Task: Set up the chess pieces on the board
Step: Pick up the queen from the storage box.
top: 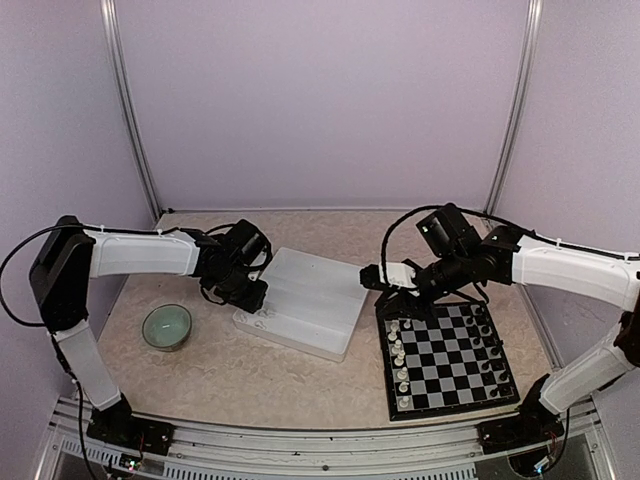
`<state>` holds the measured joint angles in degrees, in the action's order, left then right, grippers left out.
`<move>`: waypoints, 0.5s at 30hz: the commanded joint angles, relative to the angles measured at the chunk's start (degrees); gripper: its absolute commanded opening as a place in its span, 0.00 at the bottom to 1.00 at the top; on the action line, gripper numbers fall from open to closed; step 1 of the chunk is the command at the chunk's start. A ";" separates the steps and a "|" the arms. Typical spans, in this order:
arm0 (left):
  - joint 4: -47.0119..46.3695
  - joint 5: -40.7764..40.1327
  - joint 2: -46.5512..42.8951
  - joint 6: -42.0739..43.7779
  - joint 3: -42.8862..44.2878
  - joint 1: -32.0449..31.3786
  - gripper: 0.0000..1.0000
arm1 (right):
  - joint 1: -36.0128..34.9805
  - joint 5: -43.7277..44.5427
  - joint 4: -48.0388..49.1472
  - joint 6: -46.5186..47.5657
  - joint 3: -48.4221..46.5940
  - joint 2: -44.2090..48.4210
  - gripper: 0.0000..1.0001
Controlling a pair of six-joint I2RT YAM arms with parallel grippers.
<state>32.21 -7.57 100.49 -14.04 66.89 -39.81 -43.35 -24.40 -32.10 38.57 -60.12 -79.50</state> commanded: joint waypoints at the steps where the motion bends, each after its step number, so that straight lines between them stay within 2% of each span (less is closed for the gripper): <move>1: 0.03 4.03 2.97 0.92 2.20 1.75 0.31 | 0.03 -3.27 2.38 -1.33 -0.36 0.29 0.23; 15: -2.53 6.01 8.02 0.89 3.22 3.02 0.27 | 0.05 -3.18 2.40 -1.35 0.02 0.37 0.22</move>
<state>31.11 -2.85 106.85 -13.65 68.69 -37.34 -43.35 -26.39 -30.48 37.82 -60.12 -79.50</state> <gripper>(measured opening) 0.279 0.223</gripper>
